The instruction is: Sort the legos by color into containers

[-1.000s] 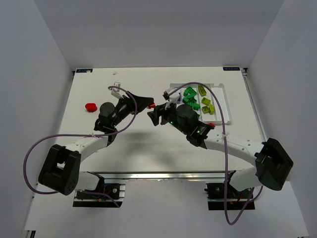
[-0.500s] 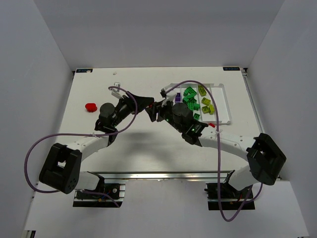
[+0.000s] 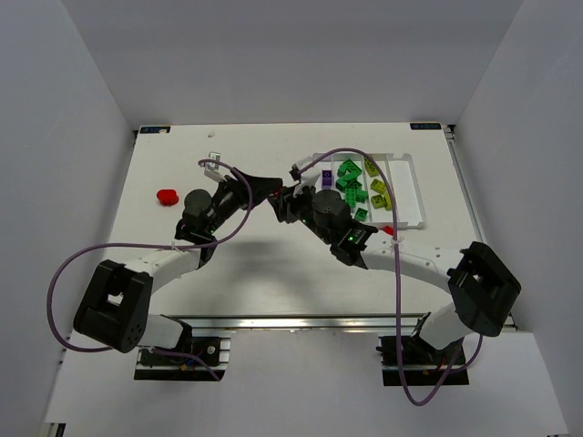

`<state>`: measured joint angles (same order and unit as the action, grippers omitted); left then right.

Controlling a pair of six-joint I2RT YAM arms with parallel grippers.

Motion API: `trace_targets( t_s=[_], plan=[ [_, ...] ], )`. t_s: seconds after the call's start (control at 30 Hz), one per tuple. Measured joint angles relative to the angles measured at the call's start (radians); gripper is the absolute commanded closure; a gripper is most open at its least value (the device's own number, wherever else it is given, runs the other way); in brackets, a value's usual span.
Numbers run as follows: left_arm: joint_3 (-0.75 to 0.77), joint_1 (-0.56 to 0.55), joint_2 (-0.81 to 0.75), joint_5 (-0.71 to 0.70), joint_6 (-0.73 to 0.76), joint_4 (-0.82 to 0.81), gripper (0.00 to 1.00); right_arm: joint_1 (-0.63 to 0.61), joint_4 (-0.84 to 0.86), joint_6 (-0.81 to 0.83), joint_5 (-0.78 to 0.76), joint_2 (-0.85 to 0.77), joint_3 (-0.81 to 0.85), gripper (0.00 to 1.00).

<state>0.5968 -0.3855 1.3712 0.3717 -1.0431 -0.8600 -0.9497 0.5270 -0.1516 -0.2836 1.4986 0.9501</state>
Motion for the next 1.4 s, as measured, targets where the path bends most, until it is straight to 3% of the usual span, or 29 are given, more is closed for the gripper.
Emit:
trace_targets(
  t_s=[0.3,1.23,1.37,1.4],
  plan=[
    [0.000,0.000,0.003,0.000,0.016,0.003,0.82,0.000,0.061,0.046,0.006,-0.005,-0.041,1.00],
    [0.000,0.031,0.004,0.116,-0.005,0.006,0.89,0.007,0.103,0.135,0.078,-0.061,-0.114,1.00],
    [0.000,0.031,0.004,0.129,-0.008,0.004,0.92,0.007,0.102,0.145,0.083,-0.073,-0.127,1.00],
    [0.000,0.031,0.004,0.137,-0.009,0.005,1.00,0.007,0.102,0.147,0.085,-0.079,-0.131,1.00]
  ],
)
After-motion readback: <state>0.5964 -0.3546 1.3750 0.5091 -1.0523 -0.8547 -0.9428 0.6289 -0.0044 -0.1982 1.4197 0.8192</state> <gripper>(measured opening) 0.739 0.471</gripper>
